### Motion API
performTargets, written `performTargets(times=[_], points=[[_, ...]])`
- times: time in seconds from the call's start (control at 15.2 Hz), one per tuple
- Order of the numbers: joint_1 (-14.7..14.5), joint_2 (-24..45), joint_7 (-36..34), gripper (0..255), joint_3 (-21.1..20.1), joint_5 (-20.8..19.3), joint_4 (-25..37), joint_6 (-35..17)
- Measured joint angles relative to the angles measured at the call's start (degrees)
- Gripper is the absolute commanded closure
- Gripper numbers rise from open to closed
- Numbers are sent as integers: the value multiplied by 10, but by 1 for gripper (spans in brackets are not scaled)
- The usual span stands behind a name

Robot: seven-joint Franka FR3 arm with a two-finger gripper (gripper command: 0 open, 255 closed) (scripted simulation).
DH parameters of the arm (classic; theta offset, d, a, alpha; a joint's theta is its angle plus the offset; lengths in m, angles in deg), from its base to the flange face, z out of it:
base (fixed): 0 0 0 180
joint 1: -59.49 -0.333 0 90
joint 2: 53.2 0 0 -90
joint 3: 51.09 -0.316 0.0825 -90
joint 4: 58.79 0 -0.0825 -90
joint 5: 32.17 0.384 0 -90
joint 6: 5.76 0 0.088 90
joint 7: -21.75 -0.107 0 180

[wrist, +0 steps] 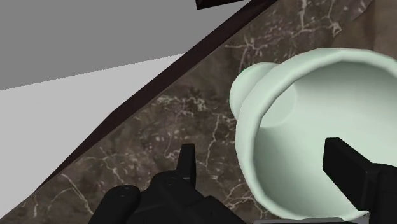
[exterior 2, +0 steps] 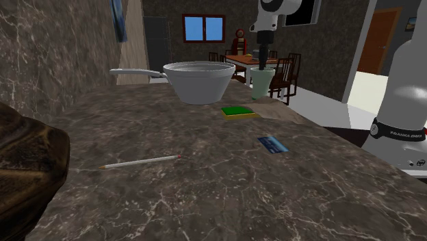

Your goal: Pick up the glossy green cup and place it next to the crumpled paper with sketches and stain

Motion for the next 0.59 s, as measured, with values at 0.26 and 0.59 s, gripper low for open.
performTargets(times=[0.26,0.59], points=[[0,-5,-1,0,0,-2,6,10],[2,-19,-6,0,1,-9,50,67]])
